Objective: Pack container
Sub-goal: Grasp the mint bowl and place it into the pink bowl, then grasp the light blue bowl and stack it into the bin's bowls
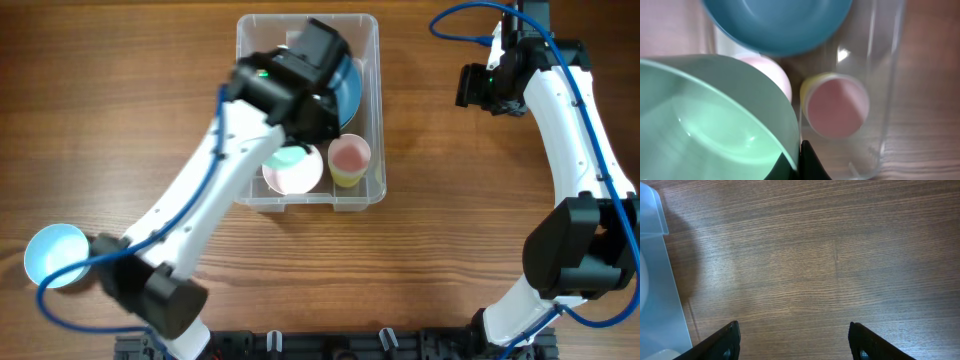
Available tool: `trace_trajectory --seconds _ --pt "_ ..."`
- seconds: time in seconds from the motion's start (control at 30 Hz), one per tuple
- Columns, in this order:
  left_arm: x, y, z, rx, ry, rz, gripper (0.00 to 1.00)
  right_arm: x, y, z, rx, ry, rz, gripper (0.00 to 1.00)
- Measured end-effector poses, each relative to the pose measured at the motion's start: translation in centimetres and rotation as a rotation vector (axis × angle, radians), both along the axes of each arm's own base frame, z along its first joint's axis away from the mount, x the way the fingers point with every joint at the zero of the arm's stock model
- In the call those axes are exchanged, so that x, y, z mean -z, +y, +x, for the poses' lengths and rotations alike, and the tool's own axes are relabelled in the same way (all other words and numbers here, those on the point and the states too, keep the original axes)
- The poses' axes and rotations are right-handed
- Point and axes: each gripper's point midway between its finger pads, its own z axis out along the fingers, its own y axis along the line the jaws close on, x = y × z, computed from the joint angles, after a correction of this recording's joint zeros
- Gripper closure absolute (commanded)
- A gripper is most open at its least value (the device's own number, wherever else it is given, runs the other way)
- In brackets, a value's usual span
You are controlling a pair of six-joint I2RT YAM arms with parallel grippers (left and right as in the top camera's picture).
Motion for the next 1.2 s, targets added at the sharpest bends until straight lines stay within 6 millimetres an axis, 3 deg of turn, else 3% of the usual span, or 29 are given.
trace_trajectory --seconds 0.1,0.2,0.23,0.27,0.43,0.5,0.57,0.6,0.63,0.67,0.77,0.8,0.87,0.93,1.03,1.13,1.2 --pt "4.3 -1.3 -0.6 0.016 0.114 0.067 0.96 0.0 0.0 0.0 0.0 0.0 0.0 0.3" --pt "6.8 -1.2 -0.5 0.006 0.174 0.107 0.93 0.0 0.0 0.0 0.0 0.0 0.0 0.3" --pt "7.3 -1.2 -0.6 0.006 0.188 0.118 0.54 0.0 0.0 0.0 0.0 0.0 0.0 0.3" --pt "7.4 -1.1 -0.7 0.005 0.192 0.121 0.45 0.0 0.0 0.0 0.0 0.0 0.0 0.3" --pt "7.4 -0.5 -0.6 -0.012 0.203 0.127 0.5 0.0 0.0 0.0 0.0 0.0 0.0 0.3" --pt "7.4 1.4 0.1 -0.059 0.215 0.14 0.5 0.0 0.0 0.0 0.0 0.0 0.0 0.3" --pt "6.8 4.7 1.1 -0.135 0.214 0.166 0.49 0.0 0.0 0.0 0.0 0.0 0.0 0.3" --pt "5.4 7.7 1.6 -0.204 0.192 0.182 0.47 0.0 0.0 0.0 0.0 0.0 0.0 0.3" --pt "2.6 12.3 2.1 -0.317 0.135 0.179 0.45 0.0 0.0 0.0 0.0 0.0 0.0 0.3" --pt "0.4 15.4 2.0 -0.398 0.086 0.161 0.44 0.0 0.0 0.0 0.0 0.0 0.0 0.3" --pt "-6.2 27.2 -0.8 -0.743 -0.069 0.12 0.4 0.0 0.0 0.0 0.0 0.0 0.0 0.3" --pt "-7.4 30.5 -2.5 -0.85 -0.095 0.122 0.4 0.0 0.0 0.0 0.0 0.0 0.0 0.3" --pt "-7.7 34.5 -4.3 -0.986 -0.095 0.122 0.39 0.0 0.0 0.0 0.0 -0.001 0.0 0.3" --pt "-5.4 39.1 -6.1 -1.143 -0.053 0.136 0.37 0.0 0.0 0.0 0.0 -0.002 0.0 0.3" --pt "1.5 43.2 -8.8 -1.297 0.07 0.115 0.35 0.0 0.0 0.0 0.0 -0.002 0.0 0.3" --pt "7.4 45.3 -10.6 -1.385 0.104 0.095 0.33 0.0 0.0 0.0 0.0 -0.001 0.0 0.3" --pt "11.6 45.6 -11.8 -1.417 0.13 0.085 0.34 0.0 0.0 0.0 0.0 -0.001 0.0 0.3"
